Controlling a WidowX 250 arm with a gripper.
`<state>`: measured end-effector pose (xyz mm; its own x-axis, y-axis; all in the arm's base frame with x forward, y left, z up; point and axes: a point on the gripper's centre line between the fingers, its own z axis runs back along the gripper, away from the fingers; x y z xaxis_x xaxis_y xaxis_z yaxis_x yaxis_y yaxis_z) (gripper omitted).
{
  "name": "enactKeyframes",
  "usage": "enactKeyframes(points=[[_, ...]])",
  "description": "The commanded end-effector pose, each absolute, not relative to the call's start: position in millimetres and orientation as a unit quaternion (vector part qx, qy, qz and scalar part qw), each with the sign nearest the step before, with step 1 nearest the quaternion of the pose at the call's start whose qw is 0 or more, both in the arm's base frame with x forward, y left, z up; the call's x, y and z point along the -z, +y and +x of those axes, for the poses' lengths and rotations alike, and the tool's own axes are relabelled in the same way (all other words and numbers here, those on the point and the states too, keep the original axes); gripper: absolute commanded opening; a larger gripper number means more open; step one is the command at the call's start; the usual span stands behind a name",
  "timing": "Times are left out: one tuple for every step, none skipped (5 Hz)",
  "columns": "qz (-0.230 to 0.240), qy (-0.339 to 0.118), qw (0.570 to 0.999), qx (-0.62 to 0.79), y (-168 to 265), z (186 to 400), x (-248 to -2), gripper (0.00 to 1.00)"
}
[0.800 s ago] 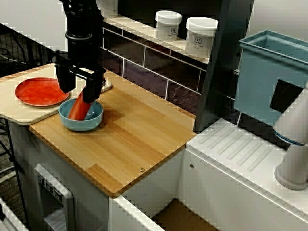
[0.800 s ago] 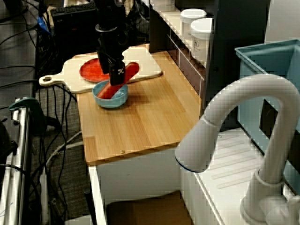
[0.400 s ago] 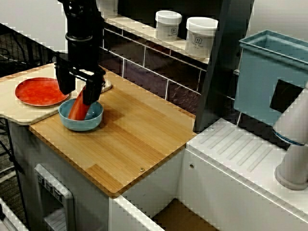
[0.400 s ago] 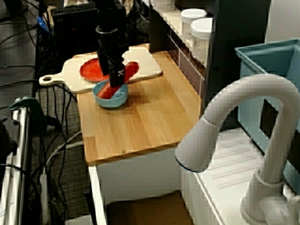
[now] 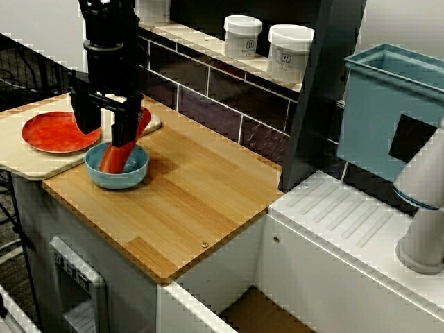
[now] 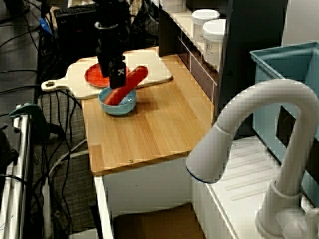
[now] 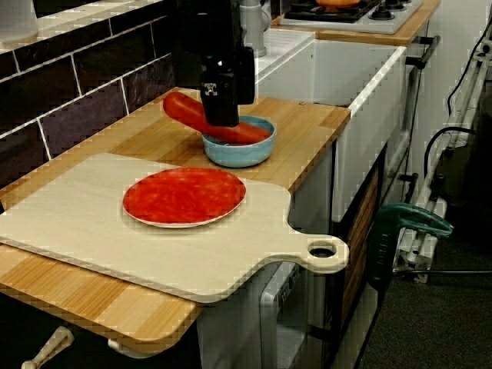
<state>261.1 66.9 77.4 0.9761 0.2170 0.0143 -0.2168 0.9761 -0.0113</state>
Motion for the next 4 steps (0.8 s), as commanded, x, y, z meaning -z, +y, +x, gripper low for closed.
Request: enactKeyframes(points=[[-0.037, -0.06, 0.991, -0.116, 76.6, 270.1, -89.8, 1.0], [-0.053, -0.089, 0.988, -0.114, 75.0, 278.7, -86.4, 1.0], [-0.052, -0.087, 0.988, -0.118, 71.3, 288.1, -87.2, 1.0], [-0.057, -0.096, 0.985, -0.133, 69.4, 297.4, -89.8, 1.0]])
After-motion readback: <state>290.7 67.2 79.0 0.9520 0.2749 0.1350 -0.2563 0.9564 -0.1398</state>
